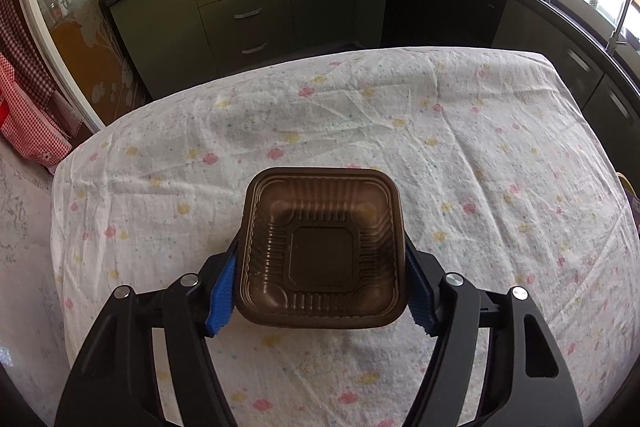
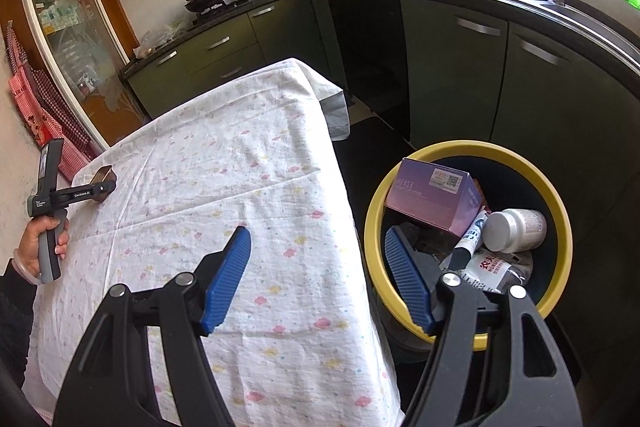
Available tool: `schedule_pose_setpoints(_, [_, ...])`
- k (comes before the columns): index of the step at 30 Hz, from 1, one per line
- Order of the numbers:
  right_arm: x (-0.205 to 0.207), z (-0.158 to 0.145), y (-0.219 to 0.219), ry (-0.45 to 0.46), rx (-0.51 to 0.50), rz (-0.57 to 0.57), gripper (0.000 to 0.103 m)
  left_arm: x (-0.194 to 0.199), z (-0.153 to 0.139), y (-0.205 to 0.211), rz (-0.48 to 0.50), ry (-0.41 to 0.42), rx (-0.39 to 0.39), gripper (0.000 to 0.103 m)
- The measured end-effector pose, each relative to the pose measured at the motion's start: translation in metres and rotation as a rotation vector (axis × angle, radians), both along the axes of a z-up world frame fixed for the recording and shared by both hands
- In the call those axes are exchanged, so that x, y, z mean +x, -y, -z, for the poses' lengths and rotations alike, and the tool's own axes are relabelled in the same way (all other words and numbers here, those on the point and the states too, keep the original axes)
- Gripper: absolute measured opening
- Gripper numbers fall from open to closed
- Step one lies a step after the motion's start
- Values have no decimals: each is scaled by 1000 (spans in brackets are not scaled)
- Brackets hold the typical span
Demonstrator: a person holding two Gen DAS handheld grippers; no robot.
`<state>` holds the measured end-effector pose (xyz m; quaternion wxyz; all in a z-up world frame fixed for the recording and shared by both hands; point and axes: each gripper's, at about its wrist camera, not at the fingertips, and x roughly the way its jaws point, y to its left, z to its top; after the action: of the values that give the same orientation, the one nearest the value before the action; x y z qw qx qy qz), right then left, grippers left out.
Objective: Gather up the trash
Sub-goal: 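Grasp the brown plastic tray with the left gripper and lift it, then carry the brown tray over the bin and open the left gripper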
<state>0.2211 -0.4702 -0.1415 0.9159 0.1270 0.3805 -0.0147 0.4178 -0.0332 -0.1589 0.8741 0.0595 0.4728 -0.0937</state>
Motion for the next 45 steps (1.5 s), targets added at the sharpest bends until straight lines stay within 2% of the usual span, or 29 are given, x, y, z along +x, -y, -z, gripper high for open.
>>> schedule_pose_setpoints(5, [-4, -4, 0, 10, -2, -1, 66, -15, -13, 8, 27, 36, -2, 68])
schedule_pose_setpoints(11, [-13, -11, 1, 17, -36, -6, 66, -53, -45, 41, 128, 77, -30, 68])
schedule_pose_setpoints(16, [-32, -13, 10, -9, -110, 0, 66, -97, -73, 97, 280, 111, -52, 68])
schedule_pose_setpoints(21, [-63, -10, 46, -40, -144, 82, 66, -143, -85, 179, 485, 107, -82, 68])
schedule_pose_setpoints(27, [-104, -4, 101, -55, -128, 205, 66, -186, -79, 291, 729, 58, -114, 68])
schedule_pose_setpoints(33, [-134, 5, 139, -51, -84, 274, 66, -200, -50, 400, 894, -69, -104, 69])
schedule_pose_setpoints(39, [-144, 15, 162, -46, -43, 305, 66, -190, -24, 476, 933, -130, -74, 69])
schedule_pose_setpoints(45, [-148, 29, 178, -59, -10, 318, 66, -188, 2, 508, 917, -146, 5, 69])
